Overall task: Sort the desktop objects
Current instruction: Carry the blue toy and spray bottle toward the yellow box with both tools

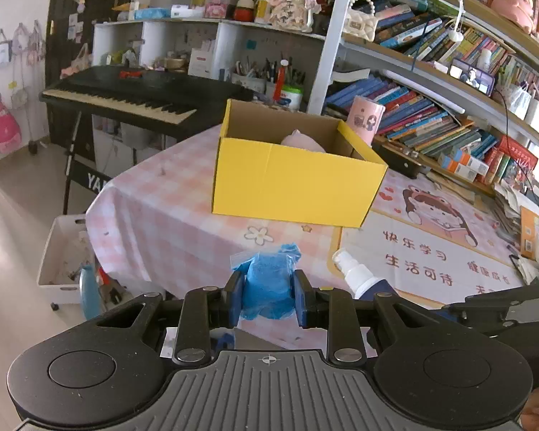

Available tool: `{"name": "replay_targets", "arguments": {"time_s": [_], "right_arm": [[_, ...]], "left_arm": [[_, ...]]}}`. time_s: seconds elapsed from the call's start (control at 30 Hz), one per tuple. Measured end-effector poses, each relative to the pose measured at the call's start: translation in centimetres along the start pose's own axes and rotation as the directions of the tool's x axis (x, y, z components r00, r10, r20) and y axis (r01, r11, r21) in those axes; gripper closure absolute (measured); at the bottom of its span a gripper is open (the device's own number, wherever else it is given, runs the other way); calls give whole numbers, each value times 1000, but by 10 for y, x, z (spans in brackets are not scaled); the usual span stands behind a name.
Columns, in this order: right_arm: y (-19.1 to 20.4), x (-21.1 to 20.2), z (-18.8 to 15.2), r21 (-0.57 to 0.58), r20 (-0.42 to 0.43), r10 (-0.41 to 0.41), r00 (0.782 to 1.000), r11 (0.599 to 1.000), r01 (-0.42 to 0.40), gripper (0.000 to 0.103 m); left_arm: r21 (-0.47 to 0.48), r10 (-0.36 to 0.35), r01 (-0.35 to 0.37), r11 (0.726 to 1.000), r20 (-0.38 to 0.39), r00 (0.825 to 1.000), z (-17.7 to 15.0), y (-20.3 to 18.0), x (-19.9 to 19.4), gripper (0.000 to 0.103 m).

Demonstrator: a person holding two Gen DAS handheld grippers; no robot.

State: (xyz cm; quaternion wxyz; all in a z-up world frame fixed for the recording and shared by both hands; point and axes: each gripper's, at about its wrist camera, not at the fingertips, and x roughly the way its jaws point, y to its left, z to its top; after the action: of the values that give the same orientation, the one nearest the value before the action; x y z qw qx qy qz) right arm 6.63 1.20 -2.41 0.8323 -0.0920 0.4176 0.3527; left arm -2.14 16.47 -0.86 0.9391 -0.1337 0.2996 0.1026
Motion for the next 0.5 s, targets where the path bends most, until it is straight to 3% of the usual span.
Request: {"name": "replay_targets", "arguments": {"time_s": [0.27,0.5], "right_arm": [[-4,7,9,2,-13,-12,1000,1000,12,73],[-16,15,45,-23,53,-7,999,1000,8,73]], "left_arm": [[16,-20,21,1000,-12,1000,6,-1,12,76],[49,-16,14,999,40,999,33,-3,30,76]]}}
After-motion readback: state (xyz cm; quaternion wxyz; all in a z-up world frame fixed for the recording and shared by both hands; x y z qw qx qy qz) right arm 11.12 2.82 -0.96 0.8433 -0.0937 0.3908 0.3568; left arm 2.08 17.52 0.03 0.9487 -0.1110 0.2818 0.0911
